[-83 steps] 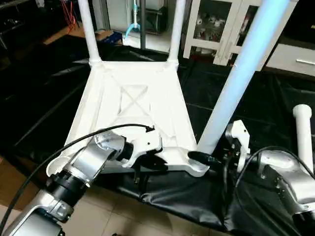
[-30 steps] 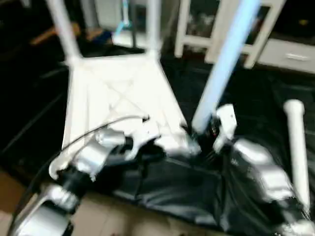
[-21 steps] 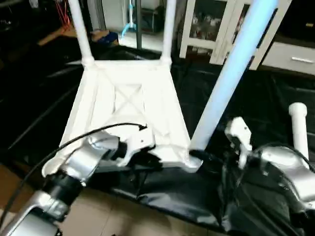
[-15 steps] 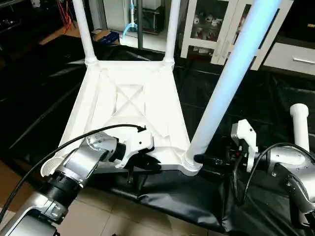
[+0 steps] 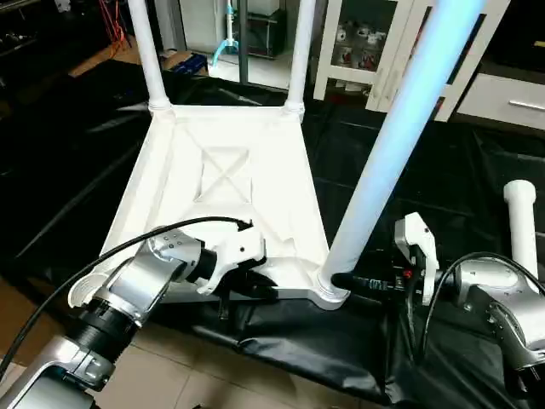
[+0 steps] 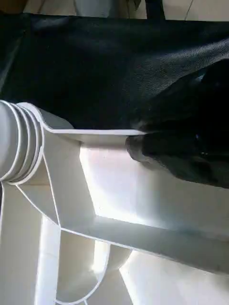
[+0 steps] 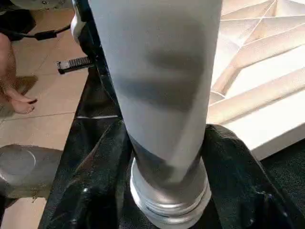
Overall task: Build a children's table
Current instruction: Rotate leg to tighten
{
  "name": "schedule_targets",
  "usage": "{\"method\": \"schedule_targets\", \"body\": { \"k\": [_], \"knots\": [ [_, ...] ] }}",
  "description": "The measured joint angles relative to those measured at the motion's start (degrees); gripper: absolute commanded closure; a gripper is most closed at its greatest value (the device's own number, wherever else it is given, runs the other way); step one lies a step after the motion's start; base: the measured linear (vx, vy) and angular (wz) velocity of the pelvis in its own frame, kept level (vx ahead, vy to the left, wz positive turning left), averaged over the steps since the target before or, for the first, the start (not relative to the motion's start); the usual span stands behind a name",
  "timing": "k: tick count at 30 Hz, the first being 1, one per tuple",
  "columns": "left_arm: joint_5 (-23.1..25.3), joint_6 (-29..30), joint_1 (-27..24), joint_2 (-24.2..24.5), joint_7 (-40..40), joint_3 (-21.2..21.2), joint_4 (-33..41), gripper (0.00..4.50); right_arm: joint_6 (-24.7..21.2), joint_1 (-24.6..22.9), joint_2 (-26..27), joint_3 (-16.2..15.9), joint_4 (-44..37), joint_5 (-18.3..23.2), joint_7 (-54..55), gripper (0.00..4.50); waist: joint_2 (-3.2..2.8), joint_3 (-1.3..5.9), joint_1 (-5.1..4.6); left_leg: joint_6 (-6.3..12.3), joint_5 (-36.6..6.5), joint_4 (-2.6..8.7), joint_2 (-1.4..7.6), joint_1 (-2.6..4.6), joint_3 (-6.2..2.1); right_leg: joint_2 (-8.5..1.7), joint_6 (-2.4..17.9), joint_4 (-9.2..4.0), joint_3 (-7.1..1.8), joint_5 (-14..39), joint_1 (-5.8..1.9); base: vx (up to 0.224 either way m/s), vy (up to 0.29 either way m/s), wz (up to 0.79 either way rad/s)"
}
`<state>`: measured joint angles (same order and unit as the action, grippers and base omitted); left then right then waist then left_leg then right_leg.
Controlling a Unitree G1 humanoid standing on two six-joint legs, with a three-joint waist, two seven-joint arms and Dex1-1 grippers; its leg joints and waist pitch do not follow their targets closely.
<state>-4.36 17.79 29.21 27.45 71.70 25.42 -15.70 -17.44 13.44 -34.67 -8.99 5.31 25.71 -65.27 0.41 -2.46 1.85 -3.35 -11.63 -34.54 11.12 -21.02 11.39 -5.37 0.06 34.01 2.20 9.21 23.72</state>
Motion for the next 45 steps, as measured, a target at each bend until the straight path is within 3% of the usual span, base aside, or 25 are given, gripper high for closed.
{"method": "schedule_targets", "body": {
  "k": [5,7,11,16,18,19,23,24,26,28,30,34,36,39,42,45],
  "knots": [
    [0.1,0.9,0.0,-0.6,-0.9,-0.3,0.0,4.50,1.4,0.5,1.9,0.2,2.3,-0.8,1.6,2.60,0.11,0.07,-0.18,0.00,0.0,-0.01,0.00,0.07,0.00,0.00,0.0,0.06,0.00,0.0,-0.04,0.000,0.000,0.00],
    [0.9,1.8,0.2,-1.5,-3.5,-1.0,-0.9,4.50,2.8,1.5,4.8,0.6,4.8,-2.2,5.7,2.61,0.28,0.18,-0.94,-0.03,0.0,-0.02,0.01,0.09,-0.03,0.03,0.0,0.10,0.00,0.0,-0.04,0.000,0.000,0.00],
    [4.2,4.5,4.2,-8.7,-15.2,-2.9,-7.2,4.50,3.6,5.5,13.1,3.3,11.3,-5.3,24.9,2.63,0.44,0.26,-3.13,-0.12,0.1,-0.19,-0.07,0.01,-0.21,0.02,-0.2,-0.01,0.04,0.1,-0.05,-0.018,0.002,-0.03],
    [5.7,6.7,8.9,-18.1,-30.2,-4.0,-15.6,4.50,2.1,8.6,22.8,6.9,14.1,-8.0,49.3,2.64,0.55,0.29,-3.81,-0.13,0.1,-0.28,-0.11,0.05,-0.52,0.09,-0.2,-0.08,0.15,0.1,0.09,0.000,0.000,0.00],
    [6.4,6.4,12.1,-22.5,-36.8,-4.5,-21.0,4.50,5.6,10.7,30.2,9.1,17.2,-11.2,64.1,2.65,0.51,0.26,-3.93,-0.18,0.1,-0.28,-0.14,-0.13,-0.61,0.11,-0.2,-0.10,0.16,0.1,0.30,0.000,0.000,0.00],
    [6.6,6.0,12.5,-23.4,-38.3,-4.5,-22.1,4.50,6.7,11.4,31.2,9.1,18.3,-12.2,67.1,2.65,0.48,0.24,-4.00,-0.18,0.1,-0.23,-0.20,-0.14,-0.63,0.09,-0.2,-0.17,0.16,0.1,0.29,0.000,0.000,0.00],
    [7.7,4.2,13.0,-24.0,-39.5,-5.0,-23.8,4.50,12.0,13.6,33.7,10.6,23.2,-12.4,66.6,2.65,0.46,0.26,-4.88,-0.18,0.1,-0.23,-0.23,-0.23,-0.89,0.11,-0.2,-0.44,0.30,0.0,0.19,0.000,0.000,0.00],
    [7.9,3.9,13.0,-23.8,-39.1,-5.0,-23.7,4.50,12.8,13.0,33.5,10.9,22.9,-12.1,63.3,2.65,0.44,0.25,-4.85,-0.17,0.1,-0.20,-0.22,-0.35,-0.91,0.12,-0.2,-0.68,0.33,-0.4,0.19,0.000,0.000,0.00],
    [7.9,3.8,13.0,-23.5,-38.2,-5.0,-23.4,4.50,13.2,12.2,32.5,10.9,22.3,-11.8,60.0,2.09,0.38,0.26,-4.76,-0.17,0.1,-0.16,-0.22,-0.42,-0.92,0.12,0.1,-0.85,0.34,-0.9,0.18,0.000,0.000,0.00],
    [7.9,3.4,13.0,-22.9,-36.0,-4.3,-22.6,4.50,12.8,8.6,29.4,10.0,17.9,-11.6,55.2,1.93,0.32,0.25,-4.22,-0.14,0.1,-0.05,-0.21,-0.45,-0.88,0.11,0.1,-0.86,0.34,-0.9,0.17,0.000,0.000,0.00],
    [7.9,1.5,12.5,-20.1,-33.9,-4.1,-21.7,4.50,10.8,5.7,27.1,8.3,13.1,-10.2,51.2,1.60,0.32,0.24,-4.28,0.08,0.2,0.08,-0.12,-0.50,-0.85,0.23,0.1,-0.88,0.33,-0.9,0.26,0.026,-0.001,0.01],
    [7.3,0.1,10.8,-17.2,-29.1,-3.9,-19.1,4.50,7.3,4.3,24.0,7.7,9.7,-6.6,45.0,1.54,0.22,0.18,-3.74,0.17,0.3,0.13,-0.05,-0.44,-0.85,0.24,0.1,-0.89,0.43,-0.8,0.29,0.000,0.000,0.00],
    [5.7,-1.8,7.4,-12.2,-20.8,-2.9,-14.1,4.50,4.8,2.5,16.8,8.2,6.7,-3.4,34.6,1.54,0.12,0.14,-2.98,0.18,0.2,0.15,-0.07,-0.33,-0.76,0.20,0.1,-0.95,0.38,-0.8,0.19,0.000,0.000,0.00],
    [4.3,-4.2,5.2,-7.8,-13.4,-2.1,-11.0,4.50,4.2,1.6,12.3,5.9,4.6,-3.3,24.9,1.54,0.02,0.11,-2.50,-0.08,0.0,0.12,-0.05,-0.29,-0.71,0.16,0.1,-0.91,0.40,-0.7,0.15,0.000,0.000,0.00],
    [3.0,-4.1,3.9,-5.3,-8.2,-1.0,-8.3,4.50,4.2,0.0,7.5,4.1,2.1,-2.9,17.4,1.54,-0.11,0.06,-1.34,-0.07,0.0,0.12,-0.01,-0.13,-0.27,0.03,0.1,-0.91,0.25,-0.7,-0.05,0.000,0.000,0.00],
    [2.7,-3.8,3.5,-5.1,-6.6,-0.6,-7.6,4.50,3.2,-0.1,5.9,4.0,1.6,-2.5,13.9,1.54,-0.11,0.06,-1.22,-0.05,0.0,0.07,-0.04,-0.10,-0.02,-0.03,0.1,-0.92,0.00,-0.7,-0.10,0.000,0.000,0.00]
  ]
}}
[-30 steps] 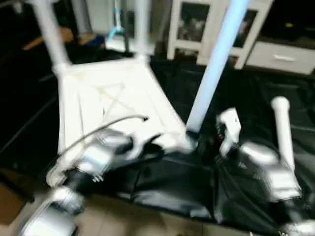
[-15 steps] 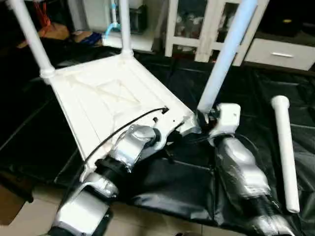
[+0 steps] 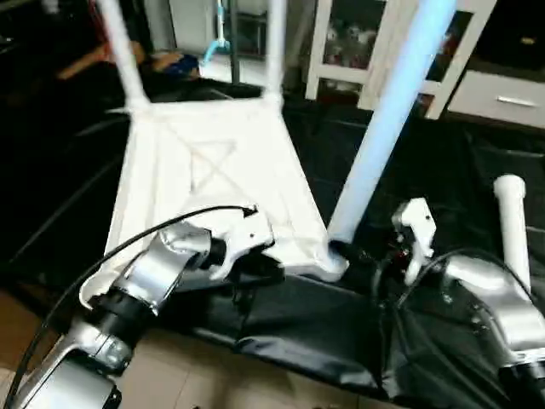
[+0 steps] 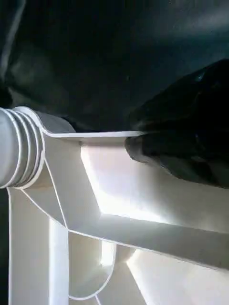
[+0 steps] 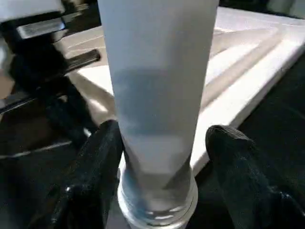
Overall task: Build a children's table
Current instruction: Rotate leg to tighten
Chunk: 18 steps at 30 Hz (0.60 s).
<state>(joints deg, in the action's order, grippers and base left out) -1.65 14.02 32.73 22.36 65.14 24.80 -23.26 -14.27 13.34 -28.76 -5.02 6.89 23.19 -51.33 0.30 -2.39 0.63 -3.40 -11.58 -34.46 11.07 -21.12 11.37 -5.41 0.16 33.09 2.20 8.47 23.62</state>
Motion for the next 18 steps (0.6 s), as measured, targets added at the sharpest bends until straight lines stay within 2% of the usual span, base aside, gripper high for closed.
{"method": "schedule_targets", "body": {
  "k": [6,8,11,18],
  "knots": [
    [-0.4,0.8,-0.7,0.7,2.1,0.0,1.6,4.50,-1.6,0.0,-2.9,-1.2,0.0,0.9,-5.7,1.54,0.01,0.00,0.23,0.00,0.0,0.02,0.05,0.01,-0.04,0.03,0.0,0.03,0.07,0.0,-0.03,0.000,0.000,0.00],
    [-0.4,0.8,-0.8,0.9,2.3,0.1,1.7,4.50,-1.5,0.0,-2.9,-1.6,0.0,0.9,-6.6,1.80,0.01,0.00,0.34,0.00,0.0,0.02,0.05,0.01,-0.05,0.03,0.0,0.04,0.08,0.0,-0.02,0.000,0.000,0.00],
    [-0.5,1.1,-1.0,1.1,3.1,0.2,2.3,4.50,-1.4,0.0,-2.9,-2.1,0.2,0.8,-7.1,1.90,0.01,0.00,0.51,0.00,0.0,0.01,0.05,0.00,-0.03,0.03,0.0,0.03,0.06,0.0,-0.02,0.000,0.000,0.00],
    [-0.8,1.9,-1.2,1.5,3.9,0.4,3.3,4.50,-1.3,0.0,-3.0,-2.1,0.7,0.9,-9.1,2.52,0.02,0.00,1.09,0.00,0.0,0.01,0.05,0.02,-0.02,0.04,-0.1,0.03,0.05,0.0,-0.02,0.000,0.000,0.00]
  ]
}}
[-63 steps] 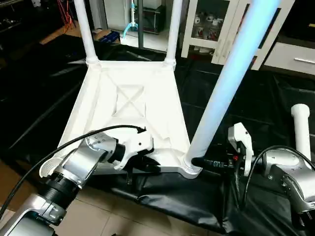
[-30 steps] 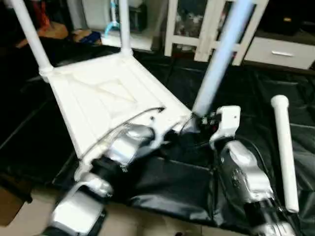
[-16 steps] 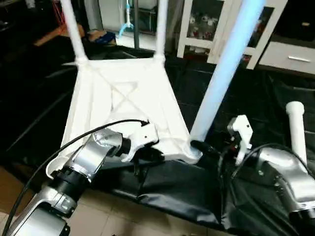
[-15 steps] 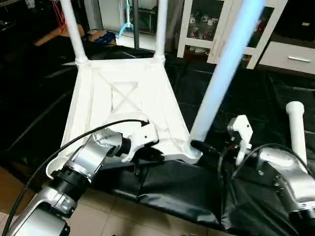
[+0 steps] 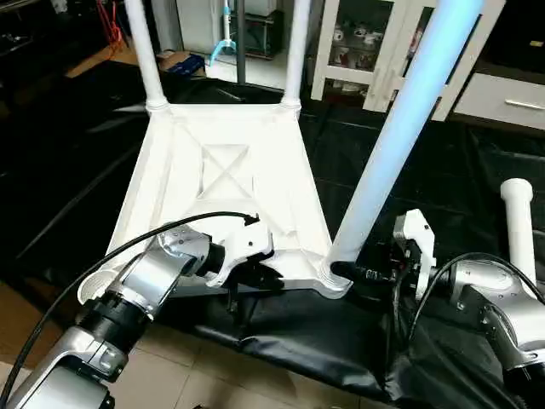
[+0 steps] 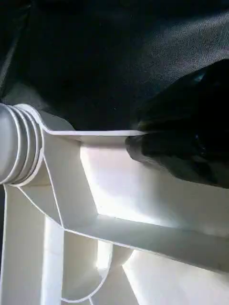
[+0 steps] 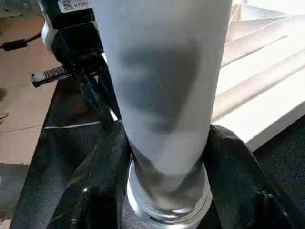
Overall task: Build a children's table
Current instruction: Rotate leg to tighten
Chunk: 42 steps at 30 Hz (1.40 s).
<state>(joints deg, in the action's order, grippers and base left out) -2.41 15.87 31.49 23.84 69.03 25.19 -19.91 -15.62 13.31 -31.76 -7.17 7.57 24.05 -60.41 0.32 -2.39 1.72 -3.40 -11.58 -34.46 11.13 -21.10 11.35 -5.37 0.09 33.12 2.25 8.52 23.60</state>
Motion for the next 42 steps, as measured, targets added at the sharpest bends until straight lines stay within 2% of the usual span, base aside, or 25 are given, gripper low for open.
{"method": "schedule_targets", "body": {
  "k": [5,8,10,13,14,15,18,21,25,28,30,31,36,39,42],
  "knots": [
    [0.1,0.7,0.0,0.0,-0.2,-0.1,0.0,4.50,2.2,0.2,0.0,-0.2,1.0,-1.5,0.2,2.57,0.04,0.02,0.02,0.00,0.0,-0.01,0.00,0.03,0.01,0.00,0.0,0.00,-0.01,0.0,-0.03,0.000,0.000,0.00],
    [1.4,2.0,0.6,-1.8,-4.1,-0.6,-1.0,4.50,4.0,1.6,2.5,-0.2,3.8,-4.0,5.1,2.59,0.18,0.11,-0.25,-0.01,0.0,-0.02,0.00,0.20,0.00,0.00,0.0,0.03,-0.01,0.0,-0.17,0.000,0.000,0.00],
    [3.2,3.5,3.1,-5.7,-11.1,-1.8,-5.5,4.50,3.7,4.1,7.5,0.5,7.3,-6.5,16.9,2.60,0.46,0.22,-1.37,-0.03,0.0,-0.04,-0.02,0.33,-0.04,0.02,-0.2,0.02,-0.01,0.2,-0.26,0.000,0.000,0.00],
    [4.6,5.5,6.0,-11.5,-20.3,-2.5,-10.5,4.50,2.6,6.6,13.9,2.5,10.4,-8.3,33.5,2.62,0.49,0.20,-2.75,-0.05,0.0,-0.13,-0.13,0.17,-0.17,-0.02,-0.3,-0.08,0.00,0.2,-0.09,-0.054,0.004,-0.06],
    [4.5,5.7,7.0,-13.6,-23.1,-2.9,-12.7,4.50,2.1,6.9,16.2,3.9,11.0,-8.4,38.5,2.62,0.58,0.24,-2.94,-0.05,0.0,-0.14,-0.13,0.14,-0.25,0.00,-0.3,-0.08,0.04,0.2,-0.12,0.000,0.000,0.00],
    [4.5,5.9,8.9,-16.9,-27.7,-3.2,-16.2,4.50,2.0,7.6,20.8,6.4,12.1,-8.7,47.4,2.62,0.63,0.27,-3.03,-0.05,0.0,-0.20,-0.12,0.12,-0.33,0.04,-0.3,-0.07,0.05,0.2,-0.02,0.000,0.000,0.00],
    [4.6,5.8,11.7,-20.6,-33.8,-3.6,-21.1,4.50,3.3,10.1,26.8,8.2,15.2,-9.6,61.0,2.62,0.60,0.29,-3.23,-0.06,0.0,-0.14,-0.13,0.06,-0.43,0.07,-0.3,-0.06,0.12,0.2,0.09,0.000,0.000,0.00],
    [5.1,4.8,13.5,-23.5,-38.2,-4.6,-25.0,4.50,7.8,14.0,31.6,9.1,21.3,-12.0,72.4,2.62,0.57,0.30,-3.42,-0.07,0.0,-0.13,-0.14,0.01,-0.49,0.08,-0.3,-0.08,0.16,0.2,0.14,0.000,0.000,0.00],
    [5.3,4.7,13.5,-23.9,-38.8,-4.9,-25.0,4.50,10.7,15.2,32.2,9.1,23.4,-12.9,73.0,2.63,0.57,0.30,-3.60,-0.06,0.0,-0.13,-0.17,-0.02,-0.48,0.07,-0.2,-0.08,0.11,0.1,0.11,0.000,0.000,0.00],
    [5.6,3.4,13.6,-22.8,-38.3,-5.3,-25.4,4.50,12.9,15.6,31.1,9.8,24.7,-12.4,65.0,2.63,0.55,0.29,-4.12,-0.06,0.0,-0.12,-0.15,-0.08,-0.46,0.07,0.1,-0.07,0.15,-0.2,0.16,0.000,0.000,0.00],
    [5.5,3.0,13.7,-22.3,-37.5,-5.3,-25.4,4.50,13.6,14.8,29.6,9.5,24.2,-12.4,60.2,2.07,0.42,0.25,-4.07,-0.05,0.0,-0.05,-0.14,-0.08,-0.46,0.07,0.1,-0.05,0.15,-0.2,0.16,0.000,0.000,0.00],
    [5.5,2.9,13.8,-22.3,-37.3,-5.2,-25.4,4.50,13.5,14.2,29.0,9.4,23.4,-12.4,59.2,2.07,0.37,0.24,-3.99,-0.05,0.0,0.03,-0.14,-0.09,-0.44,0.07,0.1,-0.06,0.16,-0.2,0.19,0.000,0.000,0.00],
    [5.6,0.2,15.1,-20.7,-37.4,-6.3,-27.6,4.50,12.8,9.5,26.9,6.7,18.7,-11.8,55.7,1.52,0.13,0.12,-4.15,-0.03,0.0,0.11,-0.07,-0.23,-0.34,0.11,0.0,-0.04,0.17,-0.2,0.48,0.000,0.000,0.00],
    [6.1,-1.0,15.2,-20.2,-36.8,-6.3,-28.1,4.50,11.4,6.6,25.2,6.8,14.3,-11.2,54.3,1.28,-0.03,0.01,-4.07,0.00,0.0,0.11,-0.07,-0.21,-0.29,0.09,0.0,-0.10,0.14,-0.2,0.45,0.000,0.000,0.00],
    [6.6,-3.2,15.6,-20.0,-35.3,-6.2,-29.4,4.50,8.6,1.1,23.0,7.3,6.2,-11.4,53.2,1.09,-0.33,-0.16,-3.59,0.00,0.0,0.13,-0.09,-0.16,-0.27,0.08,0.0,-0.13,0.12,-0.2,0.39,0.000,0.000,0.00]
  ]
}}
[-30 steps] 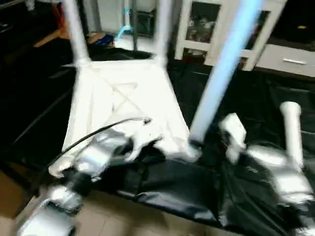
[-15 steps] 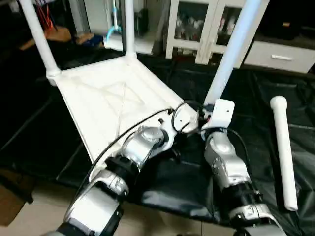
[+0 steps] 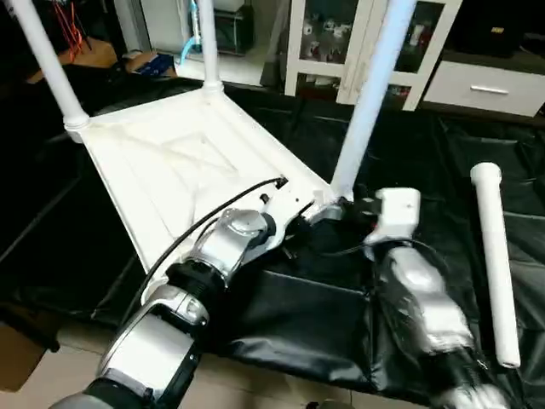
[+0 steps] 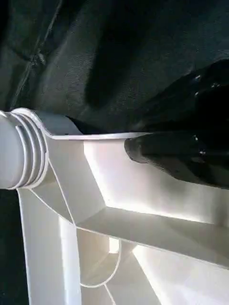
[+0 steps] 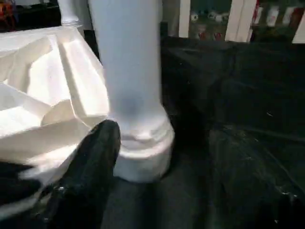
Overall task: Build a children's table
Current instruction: Rotate leg to tighten, then rotate table base
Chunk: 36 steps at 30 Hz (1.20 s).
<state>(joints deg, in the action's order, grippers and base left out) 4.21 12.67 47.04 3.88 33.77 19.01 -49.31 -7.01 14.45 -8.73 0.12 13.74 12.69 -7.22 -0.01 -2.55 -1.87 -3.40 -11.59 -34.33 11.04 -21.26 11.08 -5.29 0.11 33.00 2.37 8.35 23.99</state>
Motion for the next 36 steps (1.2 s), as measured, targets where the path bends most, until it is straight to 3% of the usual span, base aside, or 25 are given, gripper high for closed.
{"method": "schedule_targets", "body": {
  "k": [4,7,8,11,13,19,22,27,29,31,34,36],
  "knots": [
    [0.7,-5.7,1.5,-1.0,1.7,0.5,-4.6,4.50,-3.9,-7.0,-2.8,-0.9,-5.9,-2.3,-0.9,0.85,-0.93,-0.10,0.59,-0.01,0.0,-0.01,-0.05,0.01,0.01,-0.03,0.0,-0.04,-0.06,0.0,-0.03,0.000,0.000,0.00],
    [1.1,-9.8,2.1,-1.5,1.8,0.5,-7.4,4.50,-6.3,-9.6,-3.3,-2.6,-6.6,-3.9,-0.6,0.85,-2.36,-0.11,0.75,0.00,0.0,-0.01,-0.13,-0.08,0.05,-0.12,0.0,-0.04,-0.09,0.0,0.00,0.000,0.000,0.00],
    [1.1,-10.5,2.8,-2.3,1.7,0.1,-8.7,4.50,-7.2,-10.0,-3.3,-2.9,-7.0,-4.1,0.0,0.85,-2.53,-0.14,0.99,0.00,0.0,0.00,-0.12,-0.12,0.05,-0.12,-0.1,-0.03,-0.08,0.0,-0.02,0.000,0.000,0.00],
    [0.2,-12.1,4.3,-4.6,1.7,-1.4,-11.3,3.96,-9.7,-10.5,-2.6,-3.0,-9.4,-4.4,1.7,0.76,-3.13,-0.29,1.77,0.02,0.0,0.00,-0.08,-0.30,0.14,-0.15,-0.1,-0.03,-0.13,0.1,0.01,0.000,0.000,0.00],
    [-1.3,-14.6,6.2,-6.3,1.0,-3.0,-11.1,3.83,-11.1,-10.7,-2.0,-3.6,-11.1,-4.6,1.9,0.76,-3.12,-0.30,2.13,0.12,0.1,-0.11,-0.02,-0.49,0.04,-0.14,-0.1,-0.04,-0.02,0.1,0.02,0.000,0.000,0.00],
    [-2.4,-18.5,9.3,-6.7,-1.7,-5.4,-10.6,3.61,-12.7,-11.7,-1.6,-5.7,-12.5,-6.4,1.6,0.76,-3.16,-0.25,1.50,0.55,0.2,-0.16,-0.04,-0.64,0.09,-0.16,-0.2,-0.07,-0.05,0.1,0.07,0.000,0.000,0.00],
    [-4.0,-18.3,9.2,-5.4,-1.6,-7.3,-10.4,3.61,-12.9,-11.6,-1.6,-5.8,-12.5,-6.6,1.2,0.76,-2.57,-0.33,1.44,0.54,0.2,-0.15,0.01,-0.67,0.03,-0.12,-0.3,0.01,0.02,0.2,0.08,0.000,0.000,0.00],
    [-6.2,-13.0,4.3,3.5,5.0,-9.8,2.1,3.61,-13.7,-11.5,-2.1,-7.3,-13.8,-6.3,-1.1,0.76,-2.28,-0.44,0.98,0.53,0.2,-0.15,0.03,-0.63,0.02,-0.11,-0.3,0.05,-0.01,0.2,0.13,0.000,0.000,0.00],
    [-8.2,-7.3,0.5,8.7,9.2,-10.6,11.2,3.61,-13.9,-11.3,-2.0,-7.6,-14.5,-6.2,-1.9,0.76,-2.27,-0.44,1.10,0.53,0.2,-0.15,0.03,-0.60,0.07,-0.11,-0.3,0.05,-0.04,0.2,0.19,0.000,0.000,0.00],
    [-10.8,0.8,-5.2,17.4,14.4,-12.5,22.8,3.61,-14.0,-11.1,-2.2,-7.9,-16.0,-6.2,-2.8,0.76,-2.18,-0.46,0.70,0.55,0.2,-0.13,0.10,-0.66,0.13,-0.05,-0.3,0.15,-0.06,0.2,0.39,0.000,0.000,0.00],
    [-11.1,5.6,-8.3,24.3,16.9,-15.4,27.8,3.61,-14.1,-10.9,-3.1,-7.9,-16.2,-6.3,-3.3,0.76,-2.03,-0.42,1.79,0.50,0.3,-0.14,0.20,-0.74,0.18,-0.03,-0.2,0.16,0.01,0.3,0.37,0.000,0.000,0.00],
    [-9.9,7.7,-10.9,28.8,16.6,-16.8,29.5,3.61,-14.1,-10.5,-2.5,-8.7,-16.6,-6.3,-3.8,0.76,-1.98,-0.41,1.97,0.34,0.2,-0.15,0.23,-0.60,0.36,-0.04,-0.2,0.21,-0.11,0.3,0.33,0.000,0.000,0.00]
  ]
}}
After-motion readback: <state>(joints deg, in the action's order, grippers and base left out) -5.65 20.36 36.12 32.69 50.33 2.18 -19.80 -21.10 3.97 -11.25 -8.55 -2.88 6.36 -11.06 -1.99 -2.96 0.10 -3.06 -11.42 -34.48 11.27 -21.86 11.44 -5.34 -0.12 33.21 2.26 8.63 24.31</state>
